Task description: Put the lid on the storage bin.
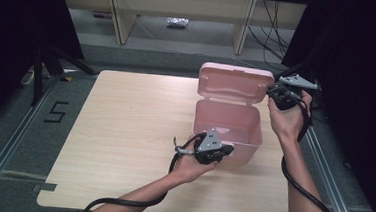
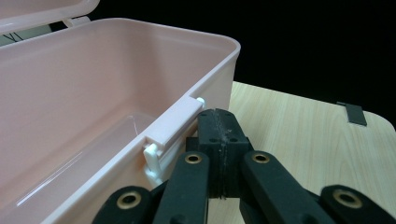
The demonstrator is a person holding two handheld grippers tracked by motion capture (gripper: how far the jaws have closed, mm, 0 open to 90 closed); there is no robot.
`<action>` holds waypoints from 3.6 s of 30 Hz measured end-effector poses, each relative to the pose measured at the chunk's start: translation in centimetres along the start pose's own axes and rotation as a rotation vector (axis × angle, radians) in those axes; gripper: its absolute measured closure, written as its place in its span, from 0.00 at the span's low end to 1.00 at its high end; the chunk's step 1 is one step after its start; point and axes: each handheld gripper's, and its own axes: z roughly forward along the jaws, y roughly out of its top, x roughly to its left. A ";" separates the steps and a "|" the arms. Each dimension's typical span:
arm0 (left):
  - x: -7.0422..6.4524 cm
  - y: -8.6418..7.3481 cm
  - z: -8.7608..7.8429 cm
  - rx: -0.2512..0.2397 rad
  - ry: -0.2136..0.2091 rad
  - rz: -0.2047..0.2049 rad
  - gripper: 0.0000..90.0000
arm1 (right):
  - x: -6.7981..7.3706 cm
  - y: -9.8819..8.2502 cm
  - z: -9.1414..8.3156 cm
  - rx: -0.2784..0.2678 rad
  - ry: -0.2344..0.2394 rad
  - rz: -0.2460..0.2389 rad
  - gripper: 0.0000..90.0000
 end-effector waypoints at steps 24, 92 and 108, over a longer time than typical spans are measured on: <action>0.0 0.0 0.0 0.000 -0.001 -0.002 1.00 | 0.5 -0.9 -0.8 -0.012 -0.004 0.000 0.99; -0.1 0.1 -1.2 -0.013 -0.004 -0.014 1.00 | 1.2 -3.1 -2.2 -0.045 -0.027 -0.064 0.98; 2.0 2.0 -3.7 -0.079 0.067 -0.061 1.00 | 1.6 -3.7 -2.7 -0.032 -0.030 -0.049 0.98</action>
